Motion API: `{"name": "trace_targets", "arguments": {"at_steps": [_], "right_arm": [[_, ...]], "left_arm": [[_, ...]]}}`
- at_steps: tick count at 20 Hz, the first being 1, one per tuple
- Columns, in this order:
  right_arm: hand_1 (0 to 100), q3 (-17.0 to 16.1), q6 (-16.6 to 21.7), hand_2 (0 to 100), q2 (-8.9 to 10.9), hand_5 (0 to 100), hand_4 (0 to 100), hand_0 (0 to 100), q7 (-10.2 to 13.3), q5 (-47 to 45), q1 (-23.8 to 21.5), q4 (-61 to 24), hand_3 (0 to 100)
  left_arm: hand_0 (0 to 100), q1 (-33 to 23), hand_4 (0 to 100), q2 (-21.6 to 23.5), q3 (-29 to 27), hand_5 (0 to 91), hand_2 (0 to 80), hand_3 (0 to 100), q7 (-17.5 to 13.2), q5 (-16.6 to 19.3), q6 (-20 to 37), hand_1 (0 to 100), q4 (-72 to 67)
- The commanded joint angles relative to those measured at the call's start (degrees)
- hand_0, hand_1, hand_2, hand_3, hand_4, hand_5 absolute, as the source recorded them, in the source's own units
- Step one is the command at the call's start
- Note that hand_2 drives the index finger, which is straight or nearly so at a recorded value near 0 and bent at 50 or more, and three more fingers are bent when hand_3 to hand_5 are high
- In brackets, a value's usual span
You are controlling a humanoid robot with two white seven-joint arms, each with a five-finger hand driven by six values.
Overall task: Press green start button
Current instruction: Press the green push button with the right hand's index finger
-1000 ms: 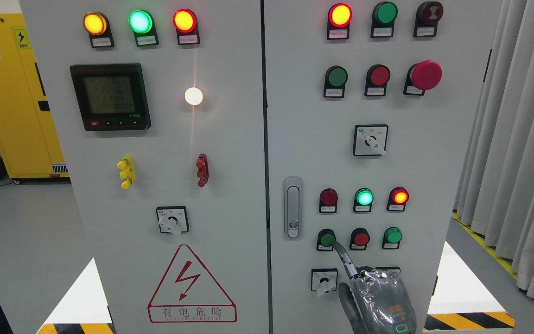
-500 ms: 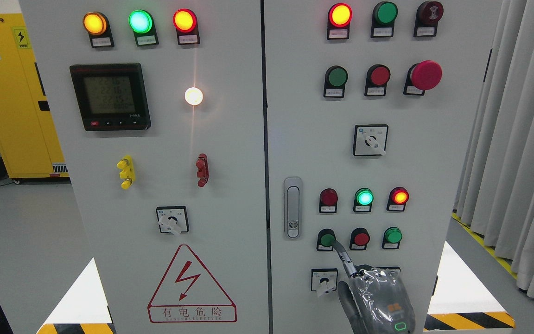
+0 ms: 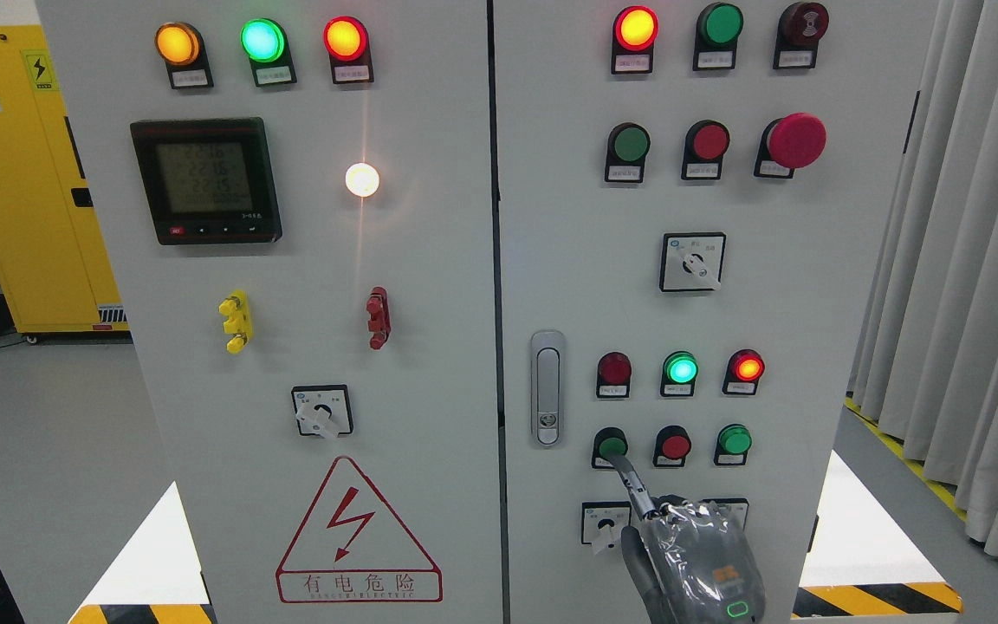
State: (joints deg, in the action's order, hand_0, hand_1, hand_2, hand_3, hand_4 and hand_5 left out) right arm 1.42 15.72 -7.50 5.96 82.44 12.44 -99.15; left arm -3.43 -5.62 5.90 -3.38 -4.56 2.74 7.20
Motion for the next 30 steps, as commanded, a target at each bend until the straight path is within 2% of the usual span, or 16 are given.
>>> {"name": "trace_targets", "arguments": {"at_steps": [1,30], "right_arm": [[97,0.5,-0.1,0,-0.06,100,89,80,-1.1,0.0,0.2,0.2,89],[96,-0.2,-0.6,0,-0.41,100,89,83,-1.2,-1.0,0.9,1.7,89]], "left_arm": [[12,0.0,0,0.0,0.1,0.0,0.0,0,0.0,0.0,0.0,56,0.0],[12,0.0,0,0.0,0.0,0.0,0.0,0,0.0,0.0,0.0,56,0.0]]}}
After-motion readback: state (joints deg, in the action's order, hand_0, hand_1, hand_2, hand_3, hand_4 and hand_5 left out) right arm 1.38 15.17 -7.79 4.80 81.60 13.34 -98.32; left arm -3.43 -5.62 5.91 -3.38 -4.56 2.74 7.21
